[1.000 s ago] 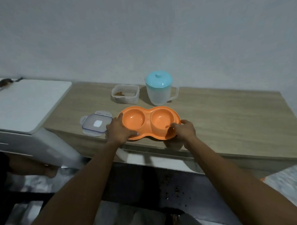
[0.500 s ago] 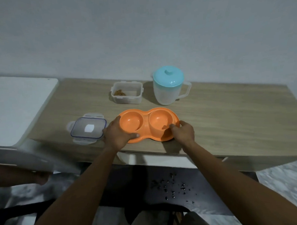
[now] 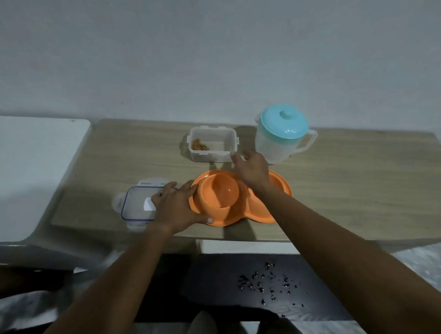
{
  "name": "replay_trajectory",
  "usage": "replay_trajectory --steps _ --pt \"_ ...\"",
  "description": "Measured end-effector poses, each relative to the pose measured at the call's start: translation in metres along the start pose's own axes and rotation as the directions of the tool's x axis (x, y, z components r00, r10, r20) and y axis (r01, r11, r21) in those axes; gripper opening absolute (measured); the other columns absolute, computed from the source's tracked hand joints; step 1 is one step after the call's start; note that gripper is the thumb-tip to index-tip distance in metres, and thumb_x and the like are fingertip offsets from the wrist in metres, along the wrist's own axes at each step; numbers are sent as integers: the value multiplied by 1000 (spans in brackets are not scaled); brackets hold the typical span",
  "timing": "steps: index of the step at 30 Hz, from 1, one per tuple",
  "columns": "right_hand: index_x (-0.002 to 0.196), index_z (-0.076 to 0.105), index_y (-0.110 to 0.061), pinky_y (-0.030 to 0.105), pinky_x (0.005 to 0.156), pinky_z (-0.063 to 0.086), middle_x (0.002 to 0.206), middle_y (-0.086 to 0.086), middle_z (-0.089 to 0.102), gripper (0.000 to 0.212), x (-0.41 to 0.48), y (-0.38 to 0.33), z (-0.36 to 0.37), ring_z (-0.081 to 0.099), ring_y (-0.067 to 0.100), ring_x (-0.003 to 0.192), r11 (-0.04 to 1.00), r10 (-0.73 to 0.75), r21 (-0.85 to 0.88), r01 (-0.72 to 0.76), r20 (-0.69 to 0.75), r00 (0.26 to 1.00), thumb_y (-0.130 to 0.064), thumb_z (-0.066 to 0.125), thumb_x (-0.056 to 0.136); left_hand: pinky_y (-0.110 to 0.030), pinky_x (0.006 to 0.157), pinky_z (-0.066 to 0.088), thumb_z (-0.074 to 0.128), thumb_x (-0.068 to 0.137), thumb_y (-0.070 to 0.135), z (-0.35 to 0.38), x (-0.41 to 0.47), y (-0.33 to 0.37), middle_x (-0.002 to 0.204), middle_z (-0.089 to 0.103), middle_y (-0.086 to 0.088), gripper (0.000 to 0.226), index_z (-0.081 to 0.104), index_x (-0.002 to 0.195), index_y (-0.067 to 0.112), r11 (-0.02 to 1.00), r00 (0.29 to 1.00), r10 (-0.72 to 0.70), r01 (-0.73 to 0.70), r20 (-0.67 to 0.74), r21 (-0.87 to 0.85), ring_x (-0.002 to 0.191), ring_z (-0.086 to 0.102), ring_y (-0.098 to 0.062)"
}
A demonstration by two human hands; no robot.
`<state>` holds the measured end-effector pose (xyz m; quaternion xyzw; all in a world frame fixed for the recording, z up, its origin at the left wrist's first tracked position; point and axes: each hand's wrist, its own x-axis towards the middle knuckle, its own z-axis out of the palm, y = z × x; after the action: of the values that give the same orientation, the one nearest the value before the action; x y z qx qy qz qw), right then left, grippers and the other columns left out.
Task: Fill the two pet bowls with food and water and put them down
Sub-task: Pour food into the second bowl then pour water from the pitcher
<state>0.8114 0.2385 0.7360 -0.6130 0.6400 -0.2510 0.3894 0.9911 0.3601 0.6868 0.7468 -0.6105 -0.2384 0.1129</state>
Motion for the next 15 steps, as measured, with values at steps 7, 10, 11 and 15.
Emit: replay_trajectory --steps 7,10,11,15 --pt "132 61 -1 43 100 52 128 17 67 71 66 -15 39 64 37 117 942 300 140 -304 48 953 -60 50 95 -50 112 6 77 57 74 -4 4 0 158 34 9 111 29 151 39 998 999 46 -47 11 35 148 9 -29" --pt "126 62 2 44 91 56 105 16 64 59 79 -3 51 65 34 103 938 322 131 -320 5 947 -48 49 98 -49 109 6 77 56 75 -2 6 -4 157 33 12 110 31 150 40 998 998 60 -60 1 32 147 11 -30" --pt "125 63 3 47 89 56 101 16 62 56 80 0 53 64 32 98 937 328 126 -324 -7 945 -44 49 97 -49 109 7 76 57 75 -2 7 -5 157 33 12 109 31 150 40 997 998 64 -63 -3 35 147 11 -30" --pt "126 61 0 53 85 61 110 18 67 43 68 -9 48 67 35 98 915 338 229 -332 13 941 -30 48 99 -52 109 9 74 56 78 -1 6 -8 157 33 12 109 32 149 40 996 997 72 -72 -5 47 147 12 -30"
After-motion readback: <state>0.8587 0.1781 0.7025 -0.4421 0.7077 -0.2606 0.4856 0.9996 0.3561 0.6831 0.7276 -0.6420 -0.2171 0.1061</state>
